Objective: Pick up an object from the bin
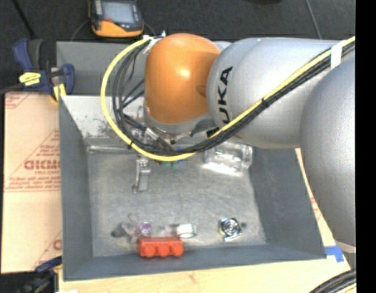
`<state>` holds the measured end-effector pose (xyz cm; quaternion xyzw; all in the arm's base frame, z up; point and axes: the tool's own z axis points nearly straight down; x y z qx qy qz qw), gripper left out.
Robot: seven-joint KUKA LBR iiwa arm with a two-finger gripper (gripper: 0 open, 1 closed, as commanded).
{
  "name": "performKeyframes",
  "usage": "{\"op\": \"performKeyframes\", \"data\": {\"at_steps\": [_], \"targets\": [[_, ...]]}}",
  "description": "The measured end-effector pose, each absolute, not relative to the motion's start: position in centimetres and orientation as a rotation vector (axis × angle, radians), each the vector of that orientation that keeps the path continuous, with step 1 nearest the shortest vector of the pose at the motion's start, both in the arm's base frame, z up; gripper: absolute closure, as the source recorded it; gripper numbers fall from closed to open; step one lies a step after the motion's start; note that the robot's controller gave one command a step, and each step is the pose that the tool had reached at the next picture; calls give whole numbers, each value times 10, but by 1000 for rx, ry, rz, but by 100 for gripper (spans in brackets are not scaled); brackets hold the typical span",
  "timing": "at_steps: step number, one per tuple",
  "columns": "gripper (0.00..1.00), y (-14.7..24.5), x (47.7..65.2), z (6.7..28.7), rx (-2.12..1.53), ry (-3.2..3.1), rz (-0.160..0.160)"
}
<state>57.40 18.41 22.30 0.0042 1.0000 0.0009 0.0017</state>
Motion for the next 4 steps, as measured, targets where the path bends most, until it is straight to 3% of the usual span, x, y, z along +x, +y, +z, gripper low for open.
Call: {"op": "performKeyframes", "data": {"at_steps": [1,2,3,4], "targets": [[0,180,547,96,63,3147,-1],[0,139,498,81,-247,3074,19],[0,170,485,74,-143,3118,9],[0,45,508,83,-191,3128,-6]]}}
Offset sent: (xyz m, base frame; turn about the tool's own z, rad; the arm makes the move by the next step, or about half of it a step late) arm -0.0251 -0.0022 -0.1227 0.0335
